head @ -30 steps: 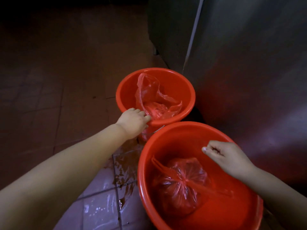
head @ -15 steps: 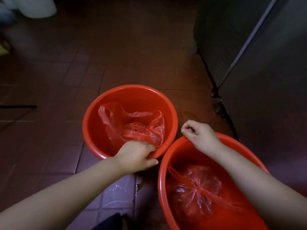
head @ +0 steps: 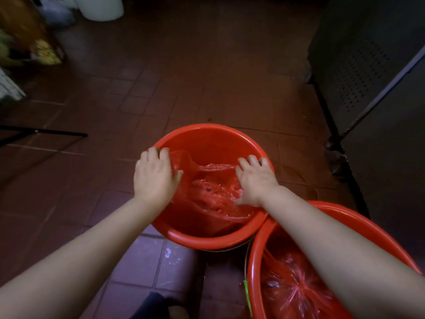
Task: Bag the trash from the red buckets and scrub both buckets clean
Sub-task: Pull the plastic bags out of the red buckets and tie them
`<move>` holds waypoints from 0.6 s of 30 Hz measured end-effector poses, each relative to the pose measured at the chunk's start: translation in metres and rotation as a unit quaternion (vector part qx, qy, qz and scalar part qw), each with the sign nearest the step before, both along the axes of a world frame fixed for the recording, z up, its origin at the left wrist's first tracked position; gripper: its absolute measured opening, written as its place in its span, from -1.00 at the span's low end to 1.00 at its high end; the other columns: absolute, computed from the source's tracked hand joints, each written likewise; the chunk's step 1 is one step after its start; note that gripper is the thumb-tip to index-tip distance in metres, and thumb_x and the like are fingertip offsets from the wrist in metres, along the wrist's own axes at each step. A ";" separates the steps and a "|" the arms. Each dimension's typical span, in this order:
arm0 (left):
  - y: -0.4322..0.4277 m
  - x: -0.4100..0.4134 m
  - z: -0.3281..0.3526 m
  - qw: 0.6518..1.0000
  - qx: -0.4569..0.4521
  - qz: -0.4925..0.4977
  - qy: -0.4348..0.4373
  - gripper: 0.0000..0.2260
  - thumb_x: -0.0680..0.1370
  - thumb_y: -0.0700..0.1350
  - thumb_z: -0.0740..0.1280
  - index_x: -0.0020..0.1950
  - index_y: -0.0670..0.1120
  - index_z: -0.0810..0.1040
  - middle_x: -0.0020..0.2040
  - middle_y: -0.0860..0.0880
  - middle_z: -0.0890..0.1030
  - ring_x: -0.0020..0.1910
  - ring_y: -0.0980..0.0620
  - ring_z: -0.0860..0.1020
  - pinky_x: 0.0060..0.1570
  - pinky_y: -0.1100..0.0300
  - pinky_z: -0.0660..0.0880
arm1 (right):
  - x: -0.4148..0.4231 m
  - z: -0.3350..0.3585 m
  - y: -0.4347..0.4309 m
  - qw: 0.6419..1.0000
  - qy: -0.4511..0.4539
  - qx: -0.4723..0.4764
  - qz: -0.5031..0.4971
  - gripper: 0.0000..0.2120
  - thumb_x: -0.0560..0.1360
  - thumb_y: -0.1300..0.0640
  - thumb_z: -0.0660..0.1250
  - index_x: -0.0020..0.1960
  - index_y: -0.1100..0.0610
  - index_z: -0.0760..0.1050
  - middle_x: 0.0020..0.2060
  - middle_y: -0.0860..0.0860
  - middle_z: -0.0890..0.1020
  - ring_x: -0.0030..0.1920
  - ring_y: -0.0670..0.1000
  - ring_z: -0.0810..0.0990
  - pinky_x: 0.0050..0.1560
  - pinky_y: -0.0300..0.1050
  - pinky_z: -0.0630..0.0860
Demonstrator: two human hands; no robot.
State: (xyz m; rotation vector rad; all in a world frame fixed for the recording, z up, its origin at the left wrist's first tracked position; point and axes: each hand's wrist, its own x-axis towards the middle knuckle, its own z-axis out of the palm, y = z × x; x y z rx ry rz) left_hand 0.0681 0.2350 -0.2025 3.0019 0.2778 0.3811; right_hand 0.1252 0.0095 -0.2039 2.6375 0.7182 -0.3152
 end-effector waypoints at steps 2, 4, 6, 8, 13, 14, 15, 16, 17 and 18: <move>0.000 0.007 -0.002 0.998 -0.020 0.042 0.045 -0.49 0.40 0.07 0.42 0.16 -0.25 0.41 0.03 -0.27 0.49 0.02 -0.29 0.47 -0.03 -0.08 0.42 | 0.002 0.000 0.000 0.997 -0.045 -0.025 0.052 -0.58 0.45 -0.13 0.30 0.23 0.06 0.51 0.26 0.05 0.38 0.31 0.14 0.22 0.23 0.05 0.21; -0.002 0.013 -0.004 0.994 -0.058 0.050 0.077 -0.57 0.49 0.04 0.34 0.18 -0.24 0.36 0.08 -0.25 0.51 0.06 -0.27 0.50 -0.04 -0.05 0.43 | 0.006 -0.003 -0.005 0.994 -0.068 0.003 0.084 -0.76 0.52 0.05 0.23 0.11 0.05 0.60 0.11 0.01 0.49 0.21 0.11 0.32 0.12 -0.01 0.25; -0.003 0.020 -0.005 0.987 -0.143 0.041 0.061 -0.69 0.54 -0.06 0.29 0.18 -0.21 0.37 0.07 -0.21 0.55 0.04 -0.26 0.54 -0.08 -0.02 0.43 | 0.011 -0.010 -0.011 0.989 -0.056 0.124 0.055 -0.78 0.54 0.07 0.22 0.06 0.08 0.61 0.02 0.01 0.57 0.15 0.09 0.41 0.11 -0.03 0.30; -0.006 0.023 -0.004 0.975 -0.220 0.001 0.028 -0.77 0.52 -0.12 0.31 0.15 -0.14 0.46 0.02 -0.15 0.60 0.02 -0.20 0.56 -0.08 0.03 0.42 | 0.014 -0.011 -0.011 0.918 0.010 0.390 -0.065 -0.82 0.57 0.10 0.24 -0.02 0.13 0.59 -0.10 0.03 0.63 0.01 0.02 0.54 0.05 -0.07 0.41; -0.010 0.022 0.018 0.937 -0.325 -0.122 -0.032 -0.87 0.44 -0.22 0.41 -0.05 -0.04 0.63 -0.18 0.08 0.54 -0.19 0.09 0.51 -0.14 0.25 0.38 | 0.012 0.000 0.020 0.660 0.149 0.700 -0.230 -0.72 0.66 0.17 0.05 -0.19 0.09 0.39 -0.56 -0.07 0.47 -0.36 -0.05 0.61 -0.21 -0.24 0.47; -0.008 0.020 0.024 0.931 -0.337 -0.133 -0.048 -0.87 0.42 -0.25 0.43 -0.10 -0.04 0.64 -0.23 0.11 0.49 -0.24 0.15 0.47 -0.18 0.33 0.35 | 0.013 0.000 0.026 0.635 0.160 0.717 -0.239 -0.72 0.66 0.16 0.03 -0.20 0.09 0.36 -0.60 -0.09 0.38 -0.49 -0.07 0.52 -0.29 -0.20 0.44; -0.005 0.019 0.029 0.925 -0.349 -0.138 -0.063 -0.86 0.40 -0.28 0.43 -0.13 -0.05 0.65 -0.26 0.12 0.46 -0.27 0.19 0.45 -0.21 0.40 0.33 | 0.016 0.001 0.031 0.623 0.163 0.724 -0.247 -0.72 0.66 0.13 0.02 -0.20 0.08 0.35 -0.60 -0.11 0.32 -0.56 -0.10 0.39 -0.35 -0.16 0.38; -0.001 0.018 0.033 0.918 -0.363 -0.139 -0.079 -0.85 0.39 -0.30 0.44 -0.16 -0.06 0.65 -0.27 0.12 0.44 -0.28 0.20 0.44 -0.22 0.45 0.31 | 0.019 0.003 0.035 0.622 0.156 0.726 -0.247 -0.75 0.66 0.11 0.03 -0.17 0.06 0.35 -0.56 -0.14 0.32 -0.54 -0.12 0.32 -0.38 -0.16 0.32; 0.004 0.018 0.037 0.910 -0.381 -0.134 -0.093 -0.84 0.38 -0.32 0.44 -0.17 -0.06 0.66 -0.28 0.10 0.43 -0.29 0.20 0.44 -0.23 0.47 0.32 | 0.024 0.006 0.037 0.644 0.137 0.711 -0.247 -0.81 0.65 0.09 0.06 -0.10 0.05 0.35 -0.49 -0.15 0.36 -0.49 -0.14 0.32 -0.36 -0.16 0.30; 0.009 0.018 0.040 0.903 -0.398 -0.127 -0.099 -0.83 0.37 -0.33 0.44 -0.18 -0.06 0.66 -0.28 0.09 0.42 -0.28 0.19 0.43 -0.23 0.47 0.33 | 0.029 0.010 0.039 0.665 0.126 0.694 -0.246 -0.93 0.63 0.08 0.11 -0.01 0.05 0.33 -0.39 -0.13 0.40 -0.40 -0.13 0.36 -0.31 -0.15 0.31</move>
